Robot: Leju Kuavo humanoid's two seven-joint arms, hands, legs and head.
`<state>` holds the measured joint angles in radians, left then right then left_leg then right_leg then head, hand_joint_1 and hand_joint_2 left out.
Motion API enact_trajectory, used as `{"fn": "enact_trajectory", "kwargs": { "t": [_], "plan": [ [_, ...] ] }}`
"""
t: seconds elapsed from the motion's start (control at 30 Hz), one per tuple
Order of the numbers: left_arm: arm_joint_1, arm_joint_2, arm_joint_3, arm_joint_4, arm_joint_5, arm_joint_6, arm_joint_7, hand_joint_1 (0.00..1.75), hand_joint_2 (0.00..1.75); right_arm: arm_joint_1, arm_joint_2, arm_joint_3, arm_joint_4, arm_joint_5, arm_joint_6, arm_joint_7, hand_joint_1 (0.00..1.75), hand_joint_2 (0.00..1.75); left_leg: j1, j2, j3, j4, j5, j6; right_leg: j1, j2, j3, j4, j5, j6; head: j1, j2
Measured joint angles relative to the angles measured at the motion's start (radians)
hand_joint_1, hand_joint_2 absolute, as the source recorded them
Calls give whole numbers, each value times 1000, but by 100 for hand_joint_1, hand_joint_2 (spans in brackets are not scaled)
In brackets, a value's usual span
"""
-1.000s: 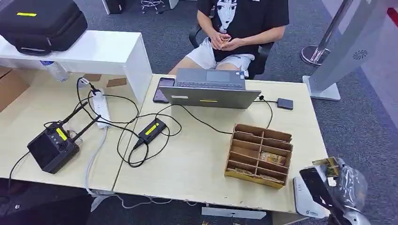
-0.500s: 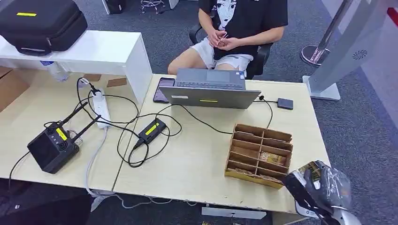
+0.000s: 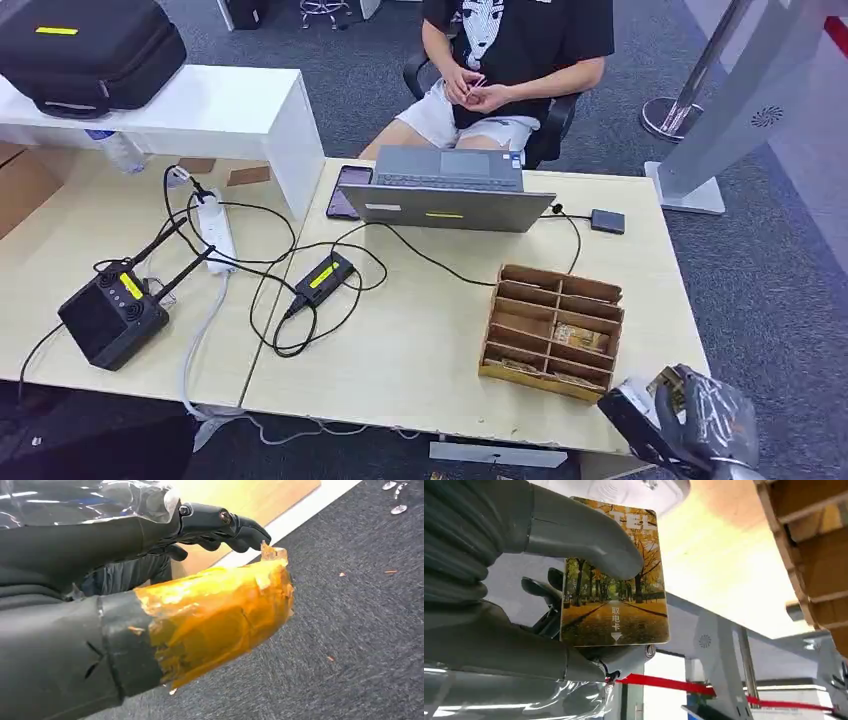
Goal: Pass the card to the sensor for recognition and then transmit it.
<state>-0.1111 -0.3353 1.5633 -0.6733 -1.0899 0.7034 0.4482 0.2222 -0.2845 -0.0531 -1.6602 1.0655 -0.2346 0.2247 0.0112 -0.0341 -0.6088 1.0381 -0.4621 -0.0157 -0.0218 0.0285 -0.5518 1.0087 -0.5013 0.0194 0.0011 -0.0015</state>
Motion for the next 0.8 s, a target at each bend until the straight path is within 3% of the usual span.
{"fn": "enact_trajectory", "kwargs": {
  "t": [0.37, 0.8],
  "plan": [
    [0, 0, 0, 0, -2, 0, -9, 0, 0, 7, -48, 30, 5, -12, 44, 10, 175, 175, 0, 0, 0, 0, 0, 0, 0, 0, 0, 0, 0, 0, 0, 0],
    [0, 0, 0, 0, -2, 0, -15, 0, 0, 13, -97, 63, 12, -83, 61, -26, 175, 175, 0, 0, 0, 0, 0, 0, 0, 0, 0, 0, 0, 0, 0, 0]
  ]
}}
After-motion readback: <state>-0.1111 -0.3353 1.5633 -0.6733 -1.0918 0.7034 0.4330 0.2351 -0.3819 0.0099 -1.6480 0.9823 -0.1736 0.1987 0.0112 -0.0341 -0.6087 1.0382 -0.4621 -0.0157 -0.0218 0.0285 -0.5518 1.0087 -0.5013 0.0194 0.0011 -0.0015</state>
